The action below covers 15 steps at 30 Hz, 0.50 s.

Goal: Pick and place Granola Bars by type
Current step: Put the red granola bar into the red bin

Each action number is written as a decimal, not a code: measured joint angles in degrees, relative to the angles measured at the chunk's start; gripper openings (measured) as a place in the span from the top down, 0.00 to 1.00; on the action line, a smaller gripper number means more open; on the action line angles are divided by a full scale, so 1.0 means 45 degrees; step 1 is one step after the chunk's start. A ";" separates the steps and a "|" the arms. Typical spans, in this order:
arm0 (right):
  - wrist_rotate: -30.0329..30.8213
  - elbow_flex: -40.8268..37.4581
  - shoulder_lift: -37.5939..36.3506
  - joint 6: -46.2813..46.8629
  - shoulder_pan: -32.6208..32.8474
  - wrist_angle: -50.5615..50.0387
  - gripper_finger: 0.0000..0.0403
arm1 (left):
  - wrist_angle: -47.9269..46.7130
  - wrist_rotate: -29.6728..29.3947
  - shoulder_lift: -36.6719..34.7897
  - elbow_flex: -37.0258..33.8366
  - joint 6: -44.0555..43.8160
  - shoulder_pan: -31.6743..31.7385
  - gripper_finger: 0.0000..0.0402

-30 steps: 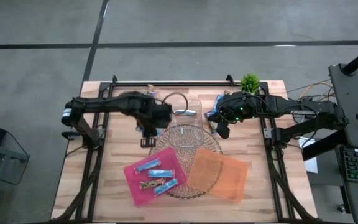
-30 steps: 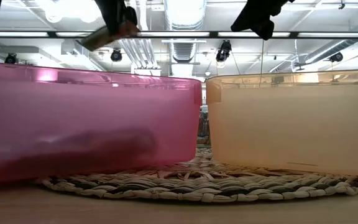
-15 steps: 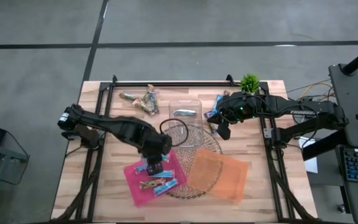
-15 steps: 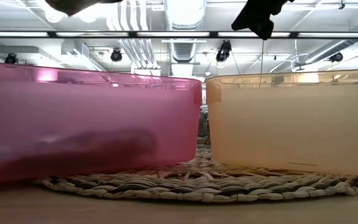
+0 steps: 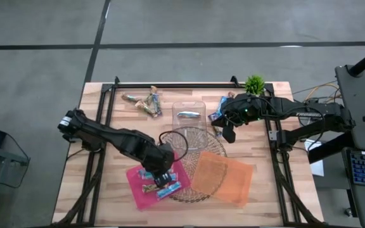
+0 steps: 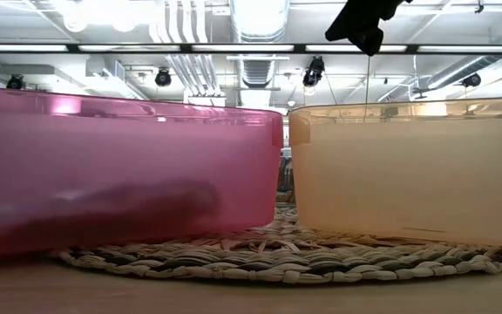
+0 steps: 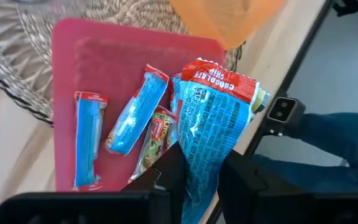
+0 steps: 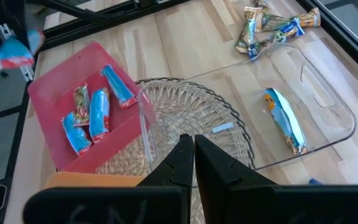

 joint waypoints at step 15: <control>0.0003 0.0000 0.0000 0.0000 0.0000 0.0000 0.98 | 0.3901 0.0963 0.0009 -0.4310 -0.1105 -0.0006 0.85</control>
